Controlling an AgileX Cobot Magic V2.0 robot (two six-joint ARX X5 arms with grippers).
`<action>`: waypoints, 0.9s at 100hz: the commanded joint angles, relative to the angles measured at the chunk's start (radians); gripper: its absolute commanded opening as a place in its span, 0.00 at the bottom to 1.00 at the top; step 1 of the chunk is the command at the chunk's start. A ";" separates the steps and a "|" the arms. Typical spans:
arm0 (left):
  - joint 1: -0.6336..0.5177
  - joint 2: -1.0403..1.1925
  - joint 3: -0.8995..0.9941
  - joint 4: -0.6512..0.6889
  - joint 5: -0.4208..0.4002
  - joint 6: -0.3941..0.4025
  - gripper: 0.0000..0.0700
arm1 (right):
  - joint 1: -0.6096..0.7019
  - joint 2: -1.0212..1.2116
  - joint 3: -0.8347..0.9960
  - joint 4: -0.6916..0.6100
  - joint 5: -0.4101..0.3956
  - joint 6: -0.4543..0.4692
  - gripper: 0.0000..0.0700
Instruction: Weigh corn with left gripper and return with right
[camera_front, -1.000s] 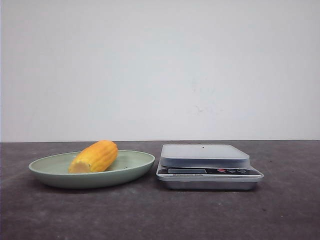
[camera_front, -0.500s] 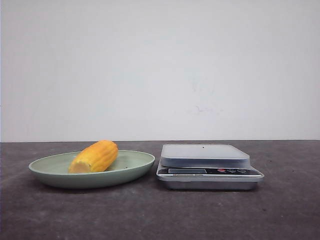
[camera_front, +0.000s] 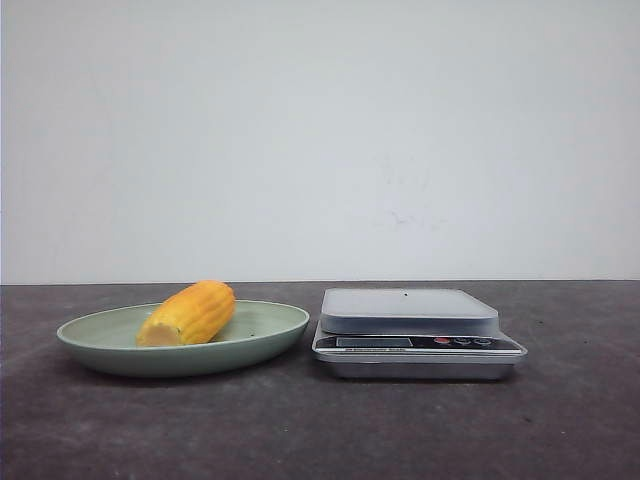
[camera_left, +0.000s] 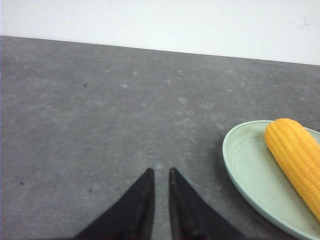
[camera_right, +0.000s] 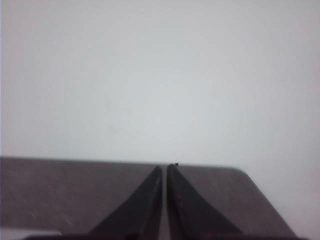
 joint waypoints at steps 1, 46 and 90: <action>-0.002 0.000 -0.018 -0.004 -0.002 0.006 0.04 | -0.005 0.001 -0.042 0.027 -0.026 -0.009 0.02; -0.002 0.000 -0.018 -0.003 -0.002 0.006 0.04 | -0.005 0.001 -0.310 0.112 -0.031 -0.006 0.02; -0.002 0.000 -0.018 -0.004 -0.002 0.006 0.04 | -0.003 0.001 -0.383 0.080 -0.020 0.015 0.02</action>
